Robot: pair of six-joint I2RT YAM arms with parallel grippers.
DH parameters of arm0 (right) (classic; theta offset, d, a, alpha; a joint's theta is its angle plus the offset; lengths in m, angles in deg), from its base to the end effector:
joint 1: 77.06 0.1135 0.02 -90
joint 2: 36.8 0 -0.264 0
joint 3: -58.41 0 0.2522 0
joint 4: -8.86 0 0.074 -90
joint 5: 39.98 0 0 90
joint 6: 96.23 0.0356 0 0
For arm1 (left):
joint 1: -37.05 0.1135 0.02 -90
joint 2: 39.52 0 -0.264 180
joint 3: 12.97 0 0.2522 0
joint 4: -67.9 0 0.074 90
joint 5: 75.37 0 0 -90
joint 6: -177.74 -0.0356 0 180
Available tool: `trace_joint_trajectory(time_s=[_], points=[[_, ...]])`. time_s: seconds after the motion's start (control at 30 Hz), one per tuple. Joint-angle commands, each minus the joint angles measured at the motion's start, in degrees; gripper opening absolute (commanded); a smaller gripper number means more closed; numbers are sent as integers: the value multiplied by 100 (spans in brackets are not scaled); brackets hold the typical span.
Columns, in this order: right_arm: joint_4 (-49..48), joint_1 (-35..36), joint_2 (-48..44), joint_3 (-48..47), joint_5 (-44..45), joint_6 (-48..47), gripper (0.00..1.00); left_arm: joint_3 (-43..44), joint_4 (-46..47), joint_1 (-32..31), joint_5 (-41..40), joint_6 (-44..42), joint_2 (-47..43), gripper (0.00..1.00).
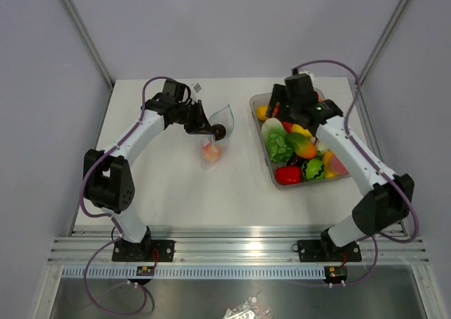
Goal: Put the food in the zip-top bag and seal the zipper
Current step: Pick up the fake fruit from the bin.
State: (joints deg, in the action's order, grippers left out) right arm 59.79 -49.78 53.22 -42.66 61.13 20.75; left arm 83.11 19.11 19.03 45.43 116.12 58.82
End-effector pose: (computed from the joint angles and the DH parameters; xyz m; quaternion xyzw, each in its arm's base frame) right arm 0.3153 0.1549 0.3560 0.0386 0.9017 0.1142 0.4152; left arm 0.3520 -0.1337 0.2834 0.0061 0.9132 -0.3567 0.1968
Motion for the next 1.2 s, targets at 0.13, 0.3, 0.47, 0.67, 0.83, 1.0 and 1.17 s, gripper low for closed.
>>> trace_joint_trajectory(time_s=[0.13, 0.3, 0.47, 0.67, 0.83, 1.0, 1.17], points=[[159, -1594, -1328, 1470, 49, 44, 84, 143, 216, -52, 162, 45, -202, 0], [-25, -2139, -909, 1454, -109, -70, 81, 170, 207, -96, 171, 18, -175, 0], [-393, -2657, -372, 1173, -258, -53, 84, 135, 180, -96, 136, 10, -167, 0], [-667, -3062, 576, 498, -496, -44, 97, 126, 137, -96, 118, -26, -79, 0], [-781, -3212, 1263, -110, -680, 166, 99, 205, 136, -96, 101, -26, -35, 0], [-790, -3283, 1948, -734, -935, 386, 99, 337, 13, -96, 75, -78, -8, 0], [-799, -3283, 2292, -955, -1059, 606, 100, 381, -48, -96, 48, -114, 35, 0]])
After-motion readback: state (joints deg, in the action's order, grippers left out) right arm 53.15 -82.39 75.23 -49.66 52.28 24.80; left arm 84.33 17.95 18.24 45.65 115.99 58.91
